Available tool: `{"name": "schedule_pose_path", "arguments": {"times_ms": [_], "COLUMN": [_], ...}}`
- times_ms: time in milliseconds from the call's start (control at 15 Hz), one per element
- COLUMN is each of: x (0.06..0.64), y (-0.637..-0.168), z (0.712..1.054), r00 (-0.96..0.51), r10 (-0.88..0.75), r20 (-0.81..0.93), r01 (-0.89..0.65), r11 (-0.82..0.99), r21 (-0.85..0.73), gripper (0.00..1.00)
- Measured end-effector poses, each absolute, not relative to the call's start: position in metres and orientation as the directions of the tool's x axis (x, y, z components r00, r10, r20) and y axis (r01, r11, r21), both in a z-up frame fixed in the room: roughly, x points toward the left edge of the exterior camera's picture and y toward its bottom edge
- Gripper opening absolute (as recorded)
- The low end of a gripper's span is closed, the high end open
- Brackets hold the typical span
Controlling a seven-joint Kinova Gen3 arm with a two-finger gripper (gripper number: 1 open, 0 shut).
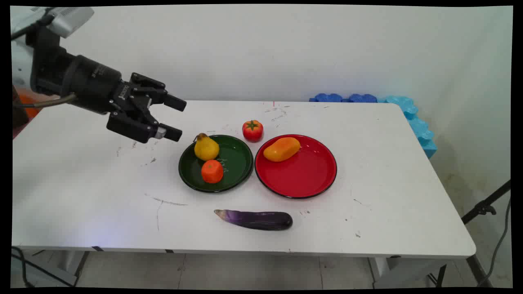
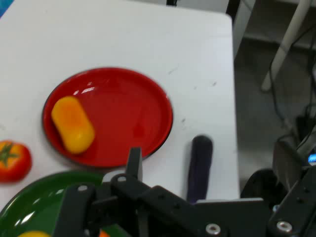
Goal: Pick up the mandarin from the green plate
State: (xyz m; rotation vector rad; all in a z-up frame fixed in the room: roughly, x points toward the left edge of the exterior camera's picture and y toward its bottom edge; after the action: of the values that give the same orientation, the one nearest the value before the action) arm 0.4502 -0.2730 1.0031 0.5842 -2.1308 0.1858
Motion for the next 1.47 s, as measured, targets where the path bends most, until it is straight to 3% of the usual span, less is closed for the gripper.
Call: {"name": "schedule_pose_path", "arguments": {"times_ms": [467,933,1467], "x": [0.471,0.486,0.461], "y": [-0.306,-0.332,-0.370], "z": [0.981,0.928,0.867], "r00": [-0.630,-0.790,-0.848], "r10": [-0.344,-0.265,-0.223], "r20": [0.697,0.552,0.481], "r01": [-0.478,-0.361,-0.283], "r11": [0.878,0.930,0.958], "r21": [0.002,-0.070,-0.054], "gripper": [1.00,1.00,1.00]}}
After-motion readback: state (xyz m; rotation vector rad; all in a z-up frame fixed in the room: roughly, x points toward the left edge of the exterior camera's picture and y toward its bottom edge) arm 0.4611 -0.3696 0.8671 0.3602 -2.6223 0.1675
